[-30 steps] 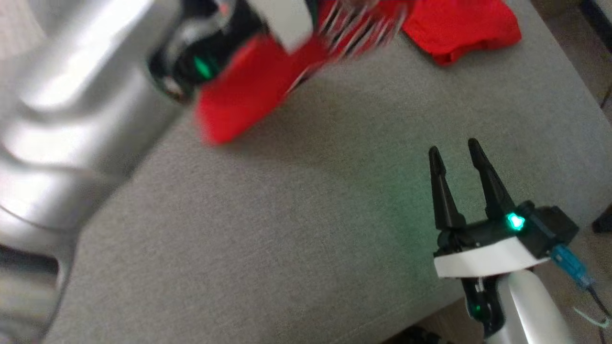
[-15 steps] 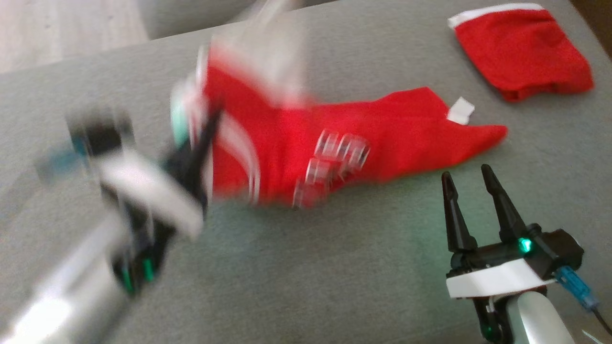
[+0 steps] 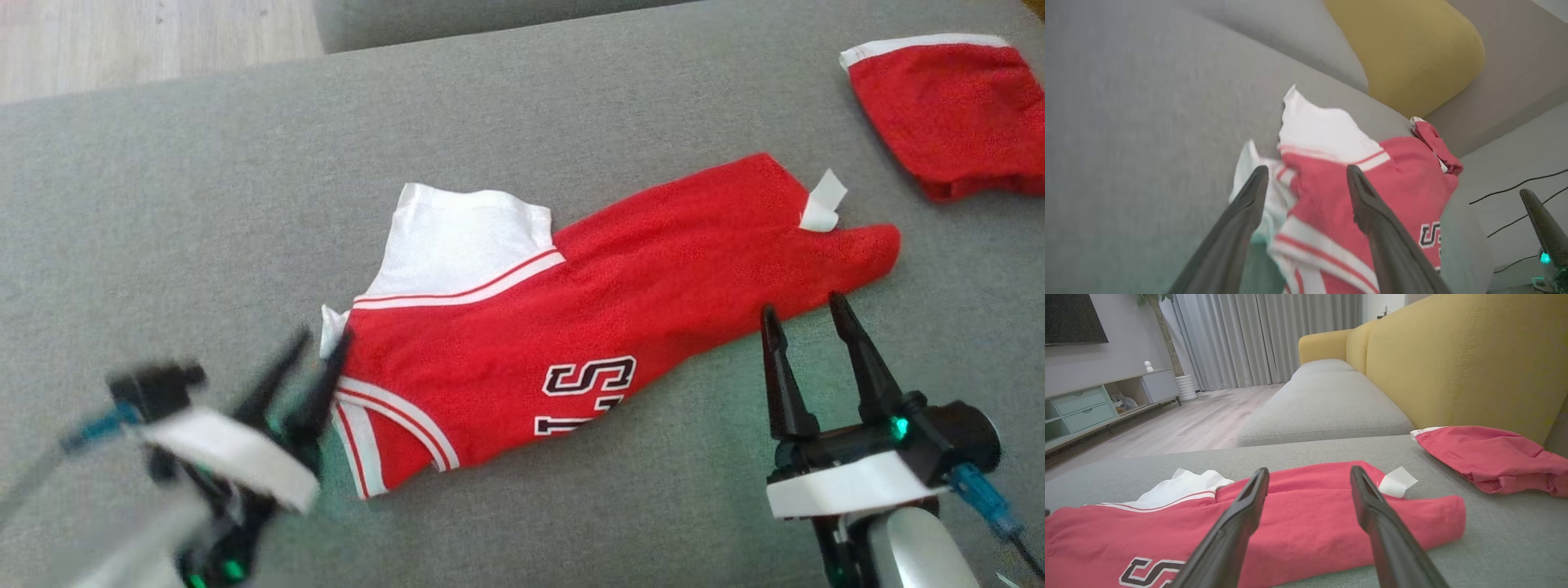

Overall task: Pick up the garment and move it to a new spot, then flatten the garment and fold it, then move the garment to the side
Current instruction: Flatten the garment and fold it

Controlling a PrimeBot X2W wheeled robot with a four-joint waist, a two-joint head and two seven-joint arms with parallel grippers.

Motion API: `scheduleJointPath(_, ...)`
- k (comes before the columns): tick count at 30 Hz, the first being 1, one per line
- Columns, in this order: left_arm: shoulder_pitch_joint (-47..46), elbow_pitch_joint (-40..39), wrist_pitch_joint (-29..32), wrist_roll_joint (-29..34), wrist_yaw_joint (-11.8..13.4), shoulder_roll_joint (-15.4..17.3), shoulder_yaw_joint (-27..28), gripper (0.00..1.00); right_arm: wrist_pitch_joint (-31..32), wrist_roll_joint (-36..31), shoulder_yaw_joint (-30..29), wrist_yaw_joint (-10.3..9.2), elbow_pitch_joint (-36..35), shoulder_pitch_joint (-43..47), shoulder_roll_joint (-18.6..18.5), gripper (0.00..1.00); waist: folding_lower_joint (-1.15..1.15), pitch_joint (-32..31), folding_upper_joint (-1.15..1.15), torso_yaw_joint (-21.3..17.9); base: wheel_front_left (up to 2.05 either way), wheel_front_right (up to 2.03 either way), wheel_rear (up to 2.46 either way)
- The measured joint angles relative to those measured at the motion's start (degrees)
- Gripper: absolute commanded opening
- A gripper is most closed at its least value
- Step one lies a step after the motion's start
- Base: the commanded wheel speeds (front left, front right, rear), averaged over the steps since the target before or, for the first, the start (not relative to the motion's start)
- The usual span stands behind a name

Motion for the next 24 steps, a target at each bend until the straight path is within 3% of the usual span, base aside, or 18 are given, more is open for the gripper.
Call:
scheduleJointPath(4, -9.18, -2.04, 3.46, 5.01, 2.08, 4.91, 1.30, 1.00, 0.00, 0.00, 0.96, 0.00, -0.31, -0.32, 0.00, 1.00, 0.01, 0.91, 0.00, -0.36, 0.00, 0.00, 0.00)
scheduleJointPath(7, -18.27, -3.68, 10.14, 9.24, 2.36, 6.57, 0.38, 1.00, 0.00, 0.00, 1.40, 0.00, -0.64, -0.66, 0.00, 1.00, 0.01, 1.95, 0.00, -1.09, 0.00, 0.00, 0.00)
scheduleJointPath(12, -29.84, -1.54, 23.69, 12.39, 1.81, 5.46, -3.82, 1.00, 0.00, 0.07, 2.03, 0.00, -0.89, -3.11, -0.01, 1.00, 0.02, 4.35, 0.00, -2.93, 0.00, 0.00, 0.00)
scheduleJointPath(16, -35.35, 5.38, 33.34, 13.02, 1.88, 3.04, -6.98, 1.00, 0.00, 1.02, 2.88, 0.00, -1.07, -5.15, -0.01, 1.00, 0.02, 6.96, 0.00, -5.51, 0.00, 0.00, 0.00)
scheduleJointPath(20, -36.95, 11.45, 37.66, 14.04, 1.87, 2.60, -8.94, 1.00, 0.00, 1.64, 3.28, 0.00, -1.29, -6.11, -0.01, 1.00, 0.02, 9.01, 0.00, -7.80, 0.00, 0.00, 0.00)
scheduleJointPath(24, -36.95, 16.03, 38.32, 16.44, 1.88, 3.22, -10.31, 1.00, 0.00, 2.69, 3.36, 0.00, -1.37, -6.82, -0.01, 1.00, 0.02, 10.60, 0.00, -10.14, 0.00, 0.00, 0.00)
